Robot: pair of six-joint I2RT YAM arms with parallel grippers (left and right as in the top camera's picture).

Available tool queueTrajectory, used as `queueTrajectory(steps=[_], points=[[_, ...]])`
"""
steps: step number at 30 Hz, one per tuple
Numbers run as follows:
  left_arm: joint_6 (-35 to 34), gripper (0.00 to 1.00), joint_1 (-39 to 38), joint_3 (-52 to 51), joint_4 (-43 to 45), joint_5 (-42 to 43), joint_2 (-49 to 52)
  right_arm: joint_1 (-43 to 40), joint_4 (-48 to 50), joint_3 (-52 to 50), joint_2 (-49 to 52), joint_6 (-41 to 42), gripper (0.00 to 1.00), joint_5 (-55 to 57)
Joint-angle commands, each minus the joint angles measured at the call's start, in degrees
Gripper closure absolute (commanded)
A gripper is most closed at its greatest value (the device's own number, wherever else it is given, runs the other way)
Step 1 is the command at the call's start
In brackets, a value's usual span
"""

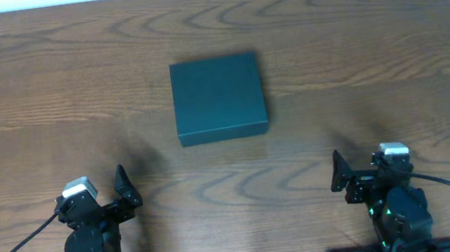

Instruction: Pack container

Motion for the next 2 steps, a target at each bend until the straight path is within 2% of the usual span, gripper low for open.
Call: queueTrajectory(steps=[1, 2], points=[[0.2, 0.05, 0.3, -1.3, -0.4, -0.5, -0.4, -0.4, 0.0, -0.6, -0.4, -0.8, 0.01, 0.6], [0.2, 0.05, 0.3, -1.3, -0.4, -0.5, -0.4, -0.4, 0.0, -0.6, -0.4, -0.8, 0.01, 0.6]])
